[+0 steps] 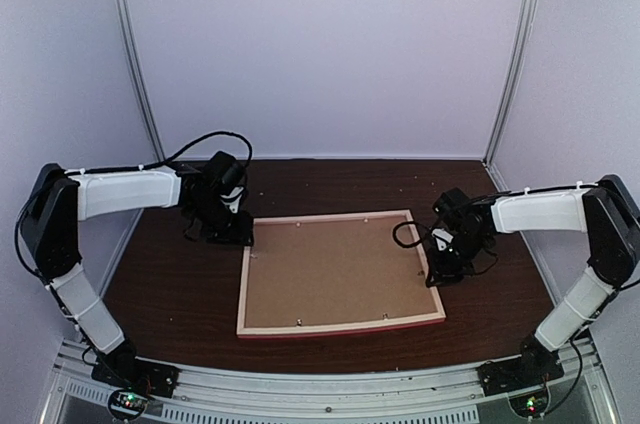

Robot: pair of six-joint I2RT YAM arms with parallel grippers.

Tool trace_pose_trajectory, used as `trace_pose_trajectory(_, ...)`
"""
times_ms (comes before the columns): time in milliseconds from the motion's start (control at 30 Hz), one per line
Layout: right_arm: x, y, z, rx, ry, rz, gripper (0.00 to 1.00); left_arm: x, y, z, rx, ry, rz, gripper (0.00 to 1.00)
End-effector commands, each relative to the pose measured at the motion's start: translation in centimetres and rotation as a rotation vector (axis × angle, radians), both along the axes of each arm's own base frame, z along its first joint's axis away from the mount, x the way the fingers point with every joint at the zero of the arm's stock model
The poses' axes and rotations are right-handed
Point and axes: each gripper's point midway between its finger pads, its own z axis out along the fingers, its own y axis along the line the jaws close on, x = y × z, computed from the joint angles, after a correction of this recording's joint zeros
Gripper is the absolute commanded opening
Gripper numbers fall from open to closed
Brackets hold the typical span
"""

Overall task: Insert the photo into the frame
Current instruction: Pick up the photo frame from the center of the board.

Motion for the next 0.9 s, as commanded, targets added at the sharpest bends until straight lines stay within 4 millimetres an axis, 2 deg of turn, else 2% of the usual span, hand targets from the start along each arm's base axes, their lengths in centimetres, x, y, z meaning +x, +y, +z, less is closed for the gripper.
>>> trace_pose_trajectory(0, 2.3, 0.6, 1.7, -0.005, -0.054, 0.002, 0.02, 0.7, -1.2, 3.7, -0.041, -0.133, -0.071, 0.58)
trace_pose_trajectory(167, 3.4, 1.2, 2.7, -0.003, -0.066, 0.023, 0.0, -0.5, -4.0, 5.5, -0.082, -0.221, -0.186, 0.64)
trace_pose_trajectory(400, 4.4, 2.5, 4.6, 0.036, -0.071, 0.051, 0.0, -2.9, -9.5, 7.4, -0.135, -0.32, -0.376, 0.74)
trace_pose_trajectory(667, 4.5, 2.8, 6.3, 0.049, -0.067, 0.066, 0.0, -5.0, -12.6, 7.7, -0.153, -0.343, -0.502, 0.87)
trace_pose_trajectory(867, 4.6, 3.0, 8.0, 0.061, -0.086, 0.075, 0.0, -6.6, -15.4, 7.3, -0.186, -0.342, -0.617, 0.92)
